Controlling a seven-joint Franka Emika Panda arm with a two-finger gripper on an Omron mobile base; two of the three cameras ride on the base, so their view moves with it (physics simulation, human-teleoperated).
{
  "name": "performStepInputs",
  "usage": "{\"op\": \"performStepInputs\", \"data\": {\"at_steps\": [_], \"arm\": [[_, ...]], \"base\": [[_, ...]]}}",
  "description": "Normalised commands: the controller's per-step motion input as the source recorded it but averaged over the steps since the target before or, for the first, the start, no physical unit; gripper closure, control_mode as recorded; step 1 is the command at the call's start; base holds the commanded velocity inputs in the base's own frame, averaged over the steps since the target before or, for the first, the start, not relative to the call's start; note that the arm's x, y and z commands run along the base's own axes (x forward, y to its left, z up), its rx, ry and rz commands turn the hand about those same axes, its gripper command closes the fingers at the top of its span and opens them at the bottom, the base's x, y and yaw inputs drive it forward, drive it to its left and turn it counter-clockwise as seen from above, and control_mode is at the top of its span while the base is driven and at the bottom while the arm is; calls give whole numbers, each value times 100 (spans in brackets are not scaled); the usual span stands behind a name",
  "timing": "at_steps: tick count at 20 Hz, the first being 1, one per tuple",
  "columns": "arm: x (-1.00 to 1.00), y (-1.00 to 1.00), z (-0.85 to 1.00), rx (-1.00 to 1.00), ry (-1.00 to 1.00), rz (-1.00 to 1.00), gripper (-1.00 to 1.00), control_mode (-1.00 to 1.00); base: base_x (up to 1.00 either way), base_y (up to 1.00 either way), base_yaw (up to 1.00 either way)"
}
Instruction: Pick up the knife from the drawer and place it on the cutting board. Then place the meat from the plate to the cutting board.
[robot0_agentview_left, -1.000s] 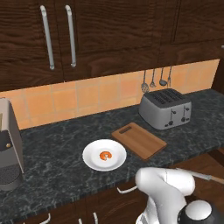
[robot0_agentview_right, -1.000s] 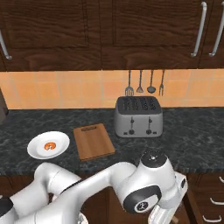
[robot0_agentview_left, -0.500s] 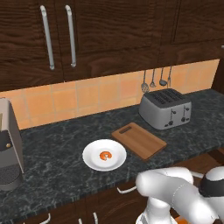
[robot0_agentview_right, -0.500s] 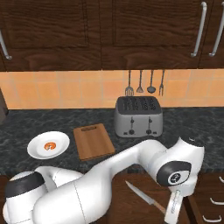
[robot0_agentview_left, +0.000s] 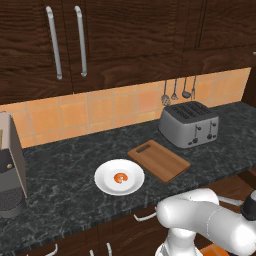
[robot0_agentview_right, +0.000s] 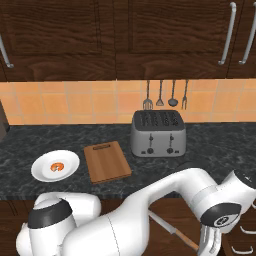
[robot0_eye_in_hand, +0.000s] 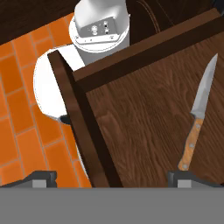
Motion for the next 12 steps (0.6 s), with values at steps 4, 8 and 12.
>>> {"op": "performStepInputs", "data": {"at_steps": [4,8,12], "arm": [[32,0,-9,16,1,3,-100,-100],[19,13,-36,3,4,2,-100,-100],[25,16,-61,0,0,0,-100,-100]], "base": [[0,0,0],[0,0,0],[0,0,0]]}}
